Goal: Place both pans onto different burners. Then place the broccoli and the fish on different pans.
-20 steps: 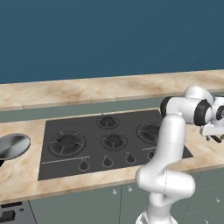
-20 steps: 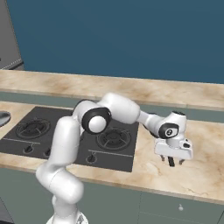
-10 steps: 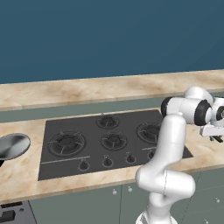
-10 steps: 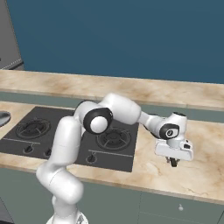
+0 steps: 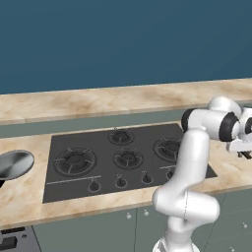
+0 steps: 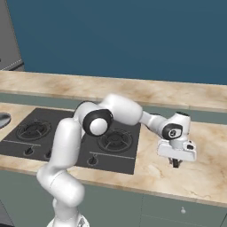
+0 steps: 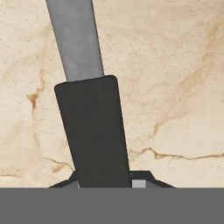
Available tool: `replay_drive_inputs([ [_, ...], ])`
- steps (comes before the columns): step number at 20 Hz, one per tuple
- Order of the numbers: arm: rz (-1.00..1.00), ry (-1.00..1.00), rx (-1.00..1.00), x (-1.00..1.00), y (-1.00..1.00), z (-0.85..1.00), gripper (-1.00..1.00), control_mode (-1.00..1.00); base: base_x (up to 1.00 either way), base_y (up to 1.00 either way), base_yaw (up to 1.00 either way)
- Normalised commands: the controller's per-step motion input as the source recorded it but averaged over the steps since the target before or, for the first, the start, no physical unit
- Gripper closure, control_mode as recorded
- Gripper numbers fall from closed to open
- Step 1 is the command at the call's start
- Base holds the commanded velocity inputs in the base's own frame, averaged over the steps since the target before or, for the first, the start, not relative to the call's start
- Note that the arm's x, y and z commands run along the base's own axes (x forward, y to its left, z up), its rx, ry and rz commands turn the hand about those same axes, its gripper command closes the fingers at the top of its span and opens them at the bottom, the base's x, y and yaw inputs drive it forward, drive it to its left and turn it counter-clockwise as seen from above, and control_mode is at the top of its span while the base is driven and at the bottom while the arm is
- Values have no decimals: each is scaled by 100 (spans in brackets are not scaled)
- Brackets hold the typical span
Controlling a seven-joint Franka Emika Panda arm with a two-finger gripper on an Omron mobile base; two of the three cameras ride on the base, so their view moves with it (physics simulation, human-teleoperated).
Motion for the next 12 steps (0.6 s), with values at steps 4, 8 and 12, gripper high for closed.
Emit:
replay_drive_inputs([
  [4, 3, -6, 0, -20, 25, 37, 100, -100, 0, 0, 0],
  [8, 9, -5, -2, -26, 44, 36, 100, -100, 0, 0, 0],
  [12, 12, -5, -8, -24, 71, 23, 100, -100, 0, 0, 0],
])
